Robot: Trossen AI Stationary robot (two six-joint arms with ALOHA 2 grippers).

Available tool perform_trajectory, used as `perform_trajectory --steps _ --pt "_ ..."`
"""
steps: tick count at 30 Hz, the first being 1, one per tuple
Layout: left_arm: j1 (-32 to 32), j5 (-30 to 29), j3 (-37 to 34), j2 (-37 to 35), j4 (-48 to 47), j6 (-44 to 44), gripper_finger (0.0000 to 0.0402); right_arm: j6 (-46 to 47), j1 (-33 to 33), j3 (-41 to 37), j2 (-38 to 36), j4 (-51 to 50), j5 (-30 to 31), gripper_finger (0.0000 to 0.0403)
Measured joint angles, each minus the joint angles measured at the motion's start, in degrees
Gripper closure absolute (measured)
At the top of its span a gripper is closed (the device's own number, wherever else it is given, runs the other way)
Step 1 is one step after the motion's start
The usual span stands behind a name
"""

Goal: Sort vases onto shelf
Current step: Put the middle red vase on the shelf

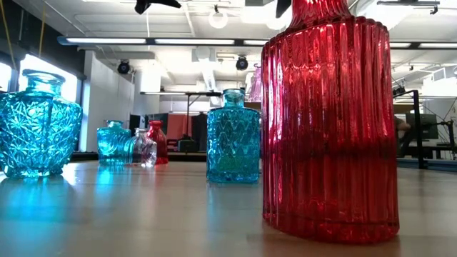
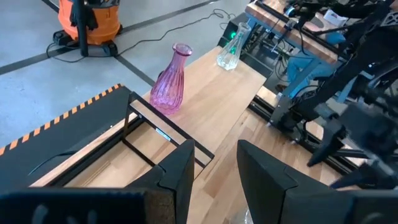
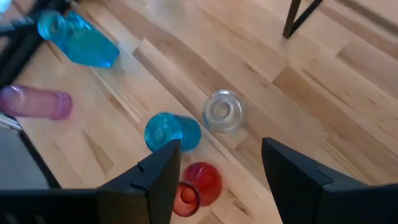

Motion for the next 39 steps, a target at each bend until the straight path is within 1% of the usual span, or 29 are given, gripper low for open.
perform_trajectory --steps 7,16,29,39 --pt "0.00 -0.01 0.00 0.02 -0.02 0.02 0.0289 -0.39 3.20 0.00 4.66 -2.31 0.10 0.0199" --pt "-0.01 -0.02 0.00 0.02 -0.15 0.02 0.0289 -1.88 6.33 0.00 9.25 -6.13 -2.22 0.0199" --pt "0.01 0.01 0.00 0.02 -0.17 1.03 0.0289 -1.71 9.46 0.00 14.72 -6.34 -2.53 0.0199" --pt "0.01 -0.01 0.00 0.02 -0.15 1.05 0.0289 -0.79 10.95 0.00 18.51 -5.25 -4.27 0.0199"
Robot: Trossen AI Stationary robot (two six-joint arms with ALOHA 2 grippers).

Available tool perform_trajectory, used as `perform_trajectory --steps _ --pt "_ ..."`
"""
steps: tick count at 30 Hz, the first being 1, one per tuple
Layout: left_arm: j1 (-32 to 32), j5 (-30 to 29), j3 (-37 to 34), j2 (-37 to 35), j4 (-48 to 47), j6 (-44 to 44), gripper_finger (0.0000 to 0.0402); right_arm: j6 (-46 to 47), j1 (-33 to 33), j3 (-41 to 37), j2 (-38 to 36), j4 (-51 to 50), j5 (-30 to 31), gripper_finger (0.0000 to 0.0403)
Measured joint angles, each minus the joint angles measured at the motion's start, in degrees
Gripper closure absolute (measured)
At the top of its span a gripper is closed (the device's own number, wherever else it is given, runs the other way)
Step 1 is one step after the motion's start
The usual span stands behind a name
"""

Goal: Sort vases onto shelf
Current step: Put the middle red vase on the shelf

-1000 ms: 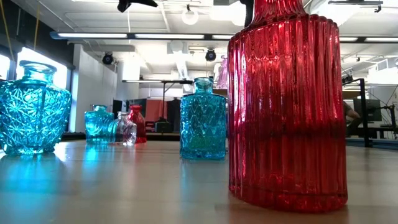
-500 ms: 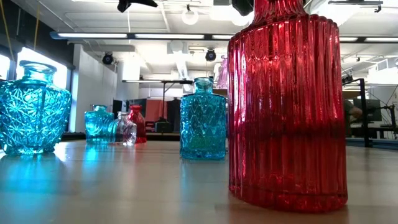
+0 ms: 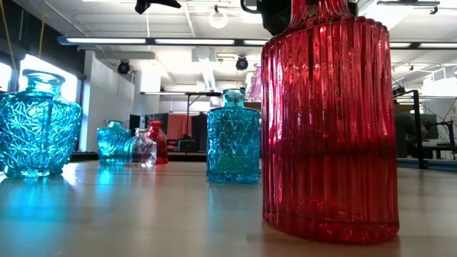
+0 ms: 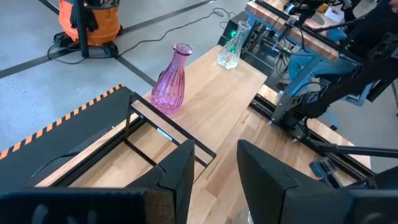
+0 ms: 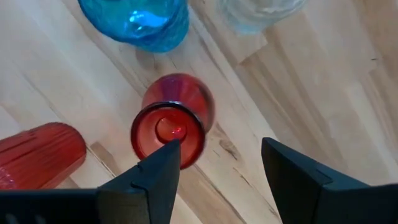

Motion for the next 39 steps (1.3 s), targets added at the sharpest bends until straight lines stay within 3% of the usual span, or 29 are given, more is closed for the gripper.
perform_trajectory --steps 15,19,31,39 --pt "0.00 0.02 0.00 0.02 -0.76 0.51 0.0289 2.38 0.04 0.00 3.97 1.24 -0.94 0.0204" --pt "-0.01 0.02 0.00 0.02 -1.57 0.55 0.0289 3.52 0.04 0.00 3.93 0.87 -1.03 0.0236" --pt "-0.01 0.02 0.00 0.02 -2.27 0.55 0.0289 3.80 -0.20 0.18 3.68 0.18 -2.92 0.0389" --pt "0.00 0.02 0.00 0.02 -2.27 0.55 0.0289 2.24 -1.00 0.22 3.33 -0.44 -4.58 0.0399"
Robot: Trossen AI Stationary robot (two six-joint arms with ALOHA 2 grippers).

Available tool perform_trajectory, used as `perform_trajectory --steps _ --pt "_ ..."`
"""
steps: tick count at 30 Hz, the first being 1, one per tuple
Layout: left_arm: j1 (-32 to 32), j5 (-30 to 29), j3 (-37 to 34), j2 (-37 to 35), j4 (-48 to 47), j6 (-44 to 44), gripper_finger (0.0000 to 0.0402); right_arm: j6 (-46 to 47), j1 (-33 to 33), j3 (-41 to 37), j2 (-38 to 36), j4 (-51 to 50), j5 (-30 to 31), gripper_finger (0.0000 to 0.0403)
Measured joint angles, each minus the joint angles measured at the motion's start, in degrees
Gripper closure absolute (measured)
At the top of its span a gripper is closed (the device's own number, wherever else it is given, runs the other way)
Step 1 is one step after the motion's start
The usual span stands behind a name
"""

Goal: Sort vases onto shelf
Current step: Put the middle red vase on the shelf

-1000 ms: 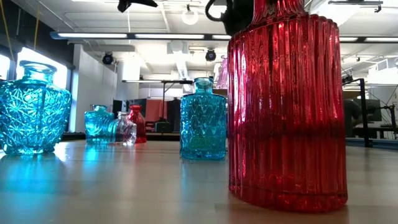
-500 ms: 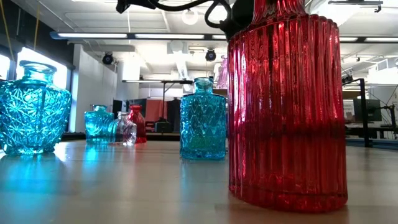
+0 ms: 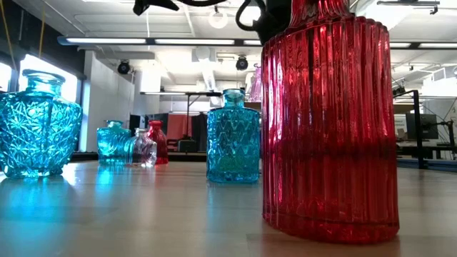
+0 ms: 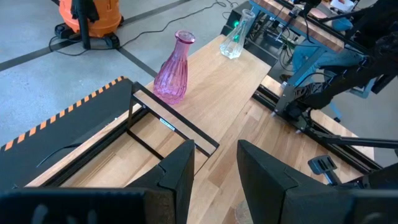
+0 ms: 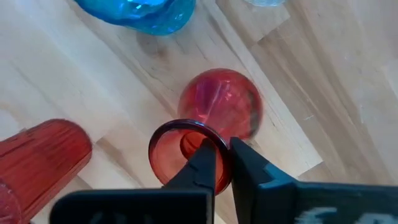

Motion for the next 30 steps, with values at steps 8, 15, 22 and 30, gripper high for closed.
perform_trajectory --steps 8,15,22,30 --pt "0.00 0.00 0.00 0.00 0.00 -0.02 0.0289 -2.97 -1.88 -0.35 -2.27 -1.50 0.24 0.0402" --pt "0.00 0.00 0.00 0.00 0.00 -0.02 0.0289 -3.99 -3.76 -0.33 -5.03 -1.96 0.24 0.0402" --pt "-0.01 0.00 0.00 0.00 0.02 0.33 0.0289 -4.66 -5.77 -0.31 -9.72 -2.11 -0.01 0.0403" --pt "0.00 0.00 0.00 0.00 0.02 0.39 0.0289 -4.90 -9.01 -0.24 -16.40 -3.11 -0.52 0.0403"
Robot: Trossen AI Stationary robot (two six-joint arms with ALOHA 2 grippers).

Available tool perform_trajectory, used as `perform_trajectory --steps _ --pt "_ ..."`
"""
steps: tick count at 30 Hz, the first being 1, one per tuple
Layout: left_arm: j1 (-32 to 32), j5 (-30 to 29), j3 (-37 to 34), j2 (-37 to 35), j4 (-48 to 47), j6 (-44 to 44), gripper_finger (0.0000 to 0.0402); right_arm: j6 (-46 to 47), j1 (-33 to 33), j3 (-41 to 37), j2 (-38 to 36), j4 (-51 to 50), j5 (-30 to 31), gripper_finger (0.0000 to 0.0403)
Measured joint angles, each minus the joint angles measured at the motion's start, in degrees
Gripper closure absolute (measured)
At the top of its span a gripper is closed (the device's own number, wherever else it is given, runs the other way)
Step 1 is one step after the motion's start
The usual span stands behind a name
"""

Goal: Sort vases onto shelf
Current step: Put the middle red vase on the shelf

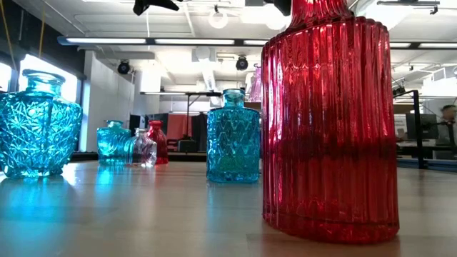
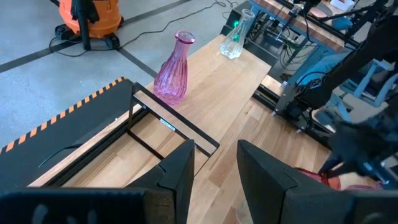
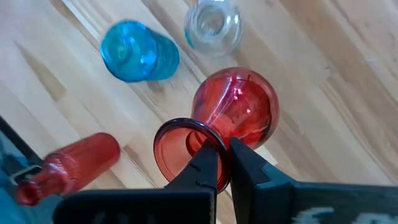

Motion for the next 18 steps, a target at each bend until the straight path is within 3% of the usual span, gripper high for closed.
perform_trajectory --steps 18 --pt "-0.01 0.00 0.00 0.00 0.07 0.00 0.0289 -2.06 -12.25 0.02 -10.05 -2.11 -3.38 0.0403"
